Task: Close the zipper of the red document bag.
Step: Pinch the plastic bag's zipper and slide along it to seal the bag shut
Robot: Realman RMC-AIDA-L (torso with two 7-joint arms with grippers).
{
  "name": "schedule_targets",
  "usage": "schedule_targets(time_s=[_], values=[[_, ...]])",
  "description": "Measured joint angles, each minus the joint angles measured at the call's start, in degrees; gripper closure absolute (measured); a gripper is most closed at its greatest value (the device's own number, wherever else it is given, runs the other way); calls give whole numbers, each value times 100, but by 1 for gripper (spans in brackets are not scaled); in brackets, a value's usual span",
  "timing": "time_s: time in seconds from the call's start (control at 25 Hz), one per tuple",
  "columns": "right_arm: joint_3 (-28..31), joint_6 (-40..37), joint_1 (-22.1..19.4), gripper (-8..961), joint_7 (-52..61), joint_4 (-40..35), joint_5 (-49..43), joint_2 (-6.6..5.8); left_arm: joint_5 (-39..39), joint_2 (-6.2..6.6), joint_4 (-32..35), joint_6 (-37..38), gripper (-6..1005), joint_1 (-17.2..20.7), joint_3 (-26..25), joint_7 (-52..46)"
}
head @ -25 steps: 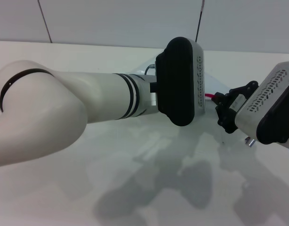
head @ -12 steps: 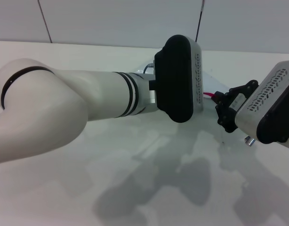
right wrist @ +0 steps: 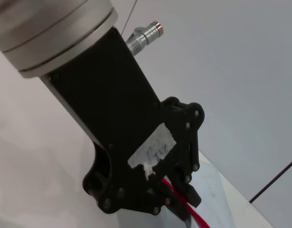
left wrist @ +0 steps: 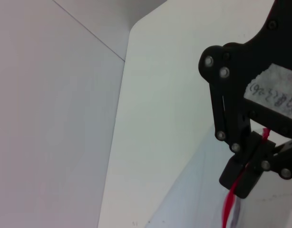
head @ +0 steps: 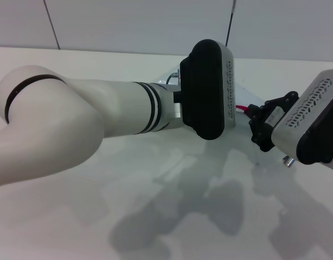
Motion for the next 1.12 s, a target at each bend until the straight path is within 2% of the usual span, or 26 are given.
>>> schedule_targets(time_s=[0.68,1.12], values=[[115,16,-9,937,0,83,0,5,29,0,62,0,905,64,-36,-82],[246,15,-94,937,0,100,-37,10,129,14,61,0,896,387,-341,-82]])
